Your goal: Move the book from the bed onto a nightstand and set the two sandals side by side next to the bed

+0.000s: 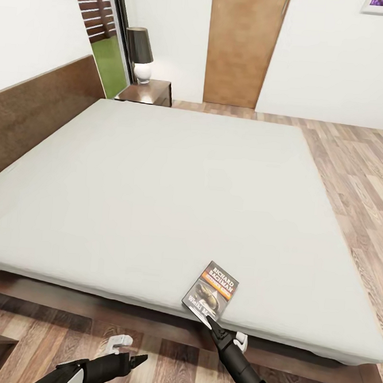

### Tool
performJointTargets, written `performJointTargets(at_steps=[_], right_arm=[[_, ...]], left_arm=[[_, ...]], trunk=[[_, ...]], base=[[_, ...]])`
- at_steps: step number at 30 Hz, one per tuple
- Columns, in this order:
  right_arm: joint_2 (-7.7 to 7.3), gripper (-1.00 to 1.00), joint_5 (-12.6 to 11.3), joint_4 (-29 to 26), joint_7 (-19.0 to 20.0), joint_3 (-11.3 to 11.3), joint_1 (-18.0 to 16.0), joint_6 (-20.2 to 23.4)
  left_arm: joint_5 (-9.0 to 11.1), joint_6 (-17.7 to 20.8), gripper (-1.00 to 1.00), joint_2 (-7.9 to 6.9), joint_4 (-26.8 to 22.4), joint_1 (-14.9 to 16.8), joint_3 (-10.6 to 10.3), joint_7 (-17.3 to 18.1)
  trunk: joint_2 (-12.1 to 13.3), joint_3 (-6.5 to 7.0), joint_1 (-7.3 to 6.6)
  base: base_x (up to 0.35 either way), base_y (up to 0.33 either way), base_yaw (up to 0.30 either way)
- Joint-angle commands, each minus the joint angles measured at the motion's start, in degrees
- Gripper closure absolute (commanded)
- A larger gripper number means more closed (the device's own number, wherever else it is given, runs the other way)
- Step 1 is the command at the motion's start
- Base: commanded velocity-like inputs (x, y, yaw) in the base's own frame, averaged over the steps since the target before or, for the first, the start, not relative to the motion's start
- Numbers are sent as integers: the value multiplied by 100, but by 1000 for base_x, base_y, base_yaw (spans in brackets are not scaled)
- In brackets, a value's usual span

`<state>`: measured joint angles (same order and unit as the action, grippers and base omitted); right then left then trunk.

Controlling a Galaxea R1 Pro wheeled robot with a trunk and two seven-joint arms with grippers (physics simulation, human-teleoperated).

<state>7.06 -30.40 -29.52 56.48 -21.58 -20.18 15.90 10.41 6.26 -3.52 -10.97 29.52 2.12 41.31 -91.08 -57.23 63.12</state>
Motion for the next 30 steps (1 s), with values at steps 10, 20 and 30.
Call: performJointTargets(at_steps=[10, 20, 30], right_arm=[[1, 100, -10, -1, 20, -31, -3, 62], [-3, 100, -10, -1, 20, -31, -3, 62], [-3, 100, -9, -1, 20, -31, -3, 62]], left_arm=[[32, 60, -100, 0, -2, 1, 20, 26], [32, 60, -100, 0, -2, 1, 23, 26], [32, 60, -100, 0, -2, 1, 25, 23]], trunk=[[-2, -3, 0], [-2, -3, 0], [79, 33, -44]], base=[[0, 0, 0], [0, 0, 0], [0, 0, 0]])
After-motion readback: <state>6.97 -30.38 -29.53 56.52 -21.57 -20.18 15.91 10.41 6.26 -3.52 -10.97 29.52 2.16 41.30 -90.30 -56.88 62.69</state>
